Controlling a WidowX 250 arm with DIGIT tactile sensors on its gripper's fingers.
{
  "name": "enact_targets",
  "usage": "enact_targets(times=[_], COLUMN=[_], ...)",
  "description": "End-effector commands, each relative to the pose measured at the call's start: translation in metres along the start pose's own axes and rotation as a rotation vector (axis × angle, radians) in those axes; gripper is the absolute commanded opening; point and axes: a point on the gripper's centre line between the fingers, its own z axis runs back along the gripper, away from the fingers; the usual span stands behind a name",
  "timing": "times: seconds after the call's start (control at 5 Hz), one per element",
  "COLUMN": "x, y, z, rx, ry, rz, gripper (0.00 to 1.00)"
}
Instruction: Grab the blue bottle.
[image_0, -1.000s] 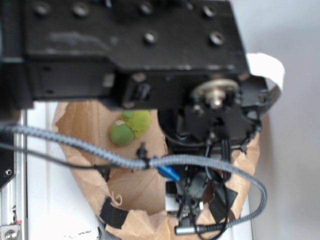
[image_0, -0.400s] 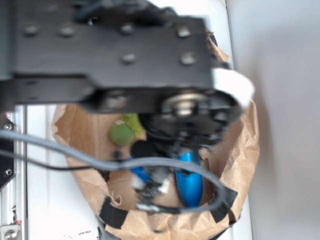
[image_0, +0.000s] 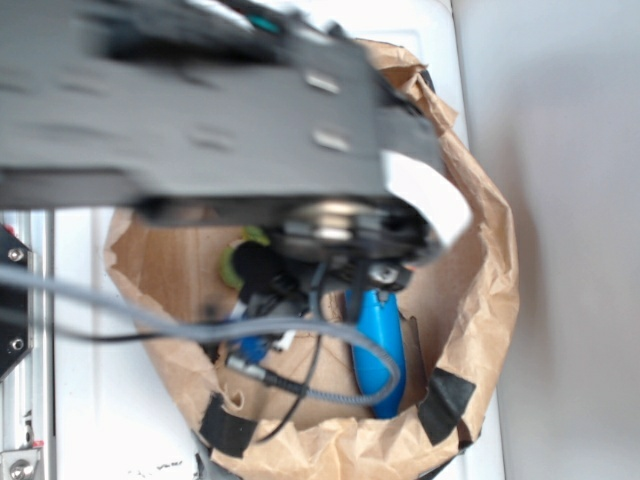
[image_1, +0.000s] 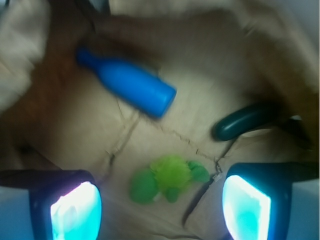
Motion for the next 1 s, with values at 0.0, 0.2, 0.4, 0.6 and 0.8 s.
enact_targets(times=[0.0, 0.2, 0.4, 0.6, 0.8], x=[0.045, 0.071, 0.071, 0.071, 0.071], y=[-0.004, -0.017, -0.017, -0.017, -0.017], z=[-0.026, -0.029, -0.029, -0.029, -0.029], rx=[0.064, 0.082, 0.082, 0.082, 0.082], ry=[-0.037, -0.116, -0.116, -0.116, -0.116], rz=[-0.273, -0.421, -0.421, -0.421, -0.421], gripper=[1.0, 1.0, 1.0, 1.0, 1.0])
